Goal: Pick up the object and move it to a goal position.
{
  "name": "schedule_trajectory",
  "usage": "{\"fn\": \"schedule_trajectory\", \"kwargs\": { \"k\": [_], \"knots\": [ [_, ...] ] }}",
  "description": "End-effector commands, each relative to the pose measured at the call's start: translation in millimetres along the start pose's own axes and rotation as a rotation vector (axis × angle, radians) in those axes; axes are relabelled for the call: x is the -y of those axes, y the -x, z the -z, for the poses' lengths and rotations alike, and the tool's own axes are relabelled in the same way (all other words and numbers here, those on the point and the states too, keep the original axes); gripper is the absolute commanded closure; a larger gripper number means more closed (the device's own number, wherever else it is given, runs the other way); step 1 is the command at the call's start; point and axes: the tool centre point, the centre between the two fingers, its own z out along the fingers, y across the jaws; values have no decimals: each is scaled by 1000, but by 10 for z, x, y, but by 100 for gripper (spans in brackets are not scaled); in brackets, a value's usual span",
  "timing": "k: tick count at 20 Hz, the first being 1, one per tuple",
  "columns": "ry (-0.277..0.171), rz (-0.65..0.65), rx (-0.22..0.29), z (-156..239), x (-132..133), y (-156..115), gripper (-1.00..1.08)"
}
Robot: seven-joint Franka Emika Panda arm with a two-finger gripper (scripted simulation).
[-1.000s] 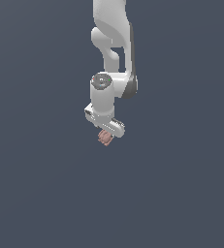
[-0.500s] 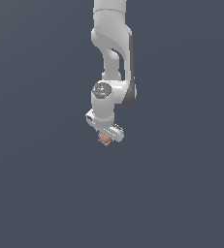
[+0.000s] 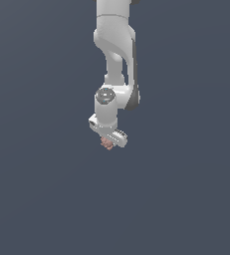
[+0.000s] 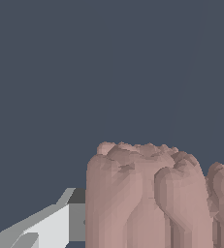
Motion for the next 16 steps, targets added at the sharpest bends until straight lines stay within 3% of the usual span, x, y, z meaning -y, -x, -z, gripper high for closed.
{"fn": "schedule_trajectory", "kwargs": {
  "k": [1, 16],
  "knots": [
    [1, -1, 1, -11, -8, 0, 108],
    [0, -1, -1, 236, 58, 94, 108]
  ]
}}
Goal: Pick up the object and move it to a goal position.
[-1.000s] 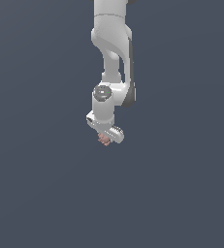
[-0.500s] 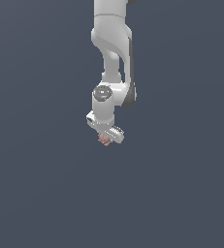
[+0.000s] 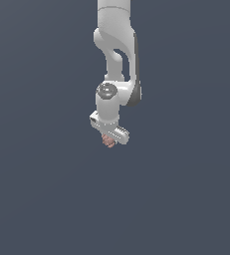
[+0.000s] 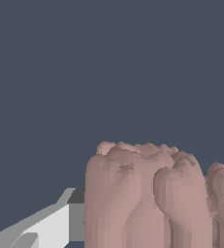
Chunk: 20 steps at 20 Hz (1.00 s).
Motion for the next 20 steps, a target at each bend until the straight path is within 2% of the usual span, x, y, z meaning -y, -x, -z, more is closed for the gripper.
{"fn": "schedule_trajectory", "kwargs": {
  "k": [1, 9, 20],
  "knots": [
    [-1, 0, -1, 114, 32, 45, 108],
    [0, 0, 0, 697, 176, 280, 108],
    [2, -1, -2, 1820, 462, 715, 108]
  ]
}}
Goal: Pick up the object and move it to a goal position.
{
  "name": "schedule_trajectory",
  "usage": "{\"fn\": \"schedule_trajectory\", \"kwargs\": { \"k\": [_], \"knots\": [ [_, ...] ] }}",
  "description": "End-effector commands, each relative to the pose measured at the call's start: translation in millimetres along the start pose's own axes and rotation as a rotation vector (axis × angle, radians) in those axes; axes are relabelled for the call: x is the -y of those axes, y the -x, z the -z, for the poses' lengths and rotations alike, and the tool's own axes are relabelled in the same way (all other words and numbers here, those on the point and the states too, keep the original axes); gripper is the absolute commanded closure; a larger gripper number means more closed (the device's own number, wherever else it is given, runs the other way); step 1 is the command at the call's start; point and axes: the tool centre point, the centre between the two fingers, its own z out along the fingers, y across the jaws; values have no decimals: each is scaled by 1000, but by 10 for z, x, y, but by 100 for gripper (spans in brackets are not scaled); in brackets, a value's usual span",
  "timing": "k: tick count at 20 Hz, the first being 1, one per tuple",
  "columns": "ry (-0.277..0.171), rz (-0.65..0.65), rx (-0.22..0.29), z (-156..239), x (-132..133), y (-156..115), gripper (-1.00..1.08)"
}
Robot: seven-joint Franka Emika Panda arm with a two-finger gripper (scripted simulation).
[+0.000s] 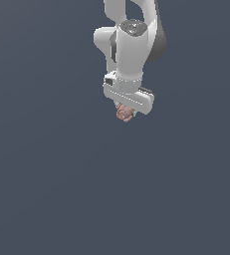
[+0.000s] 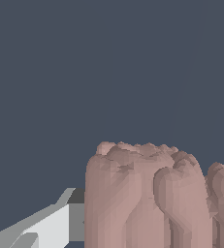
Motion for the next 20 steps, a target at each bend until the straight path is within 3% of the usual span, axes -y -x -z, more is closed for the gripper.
{"fn": "schedule_trajectory", "kwargs": {
  "k": [1, 11, 20],
  "knots": [
    [1, -1, 0, 243, 57, 96, 108],
    [1, 0, 1, 932, 257, 346, 108],
    [0, 0, 2, 1114, 326, 399, 108]
  ]
}}
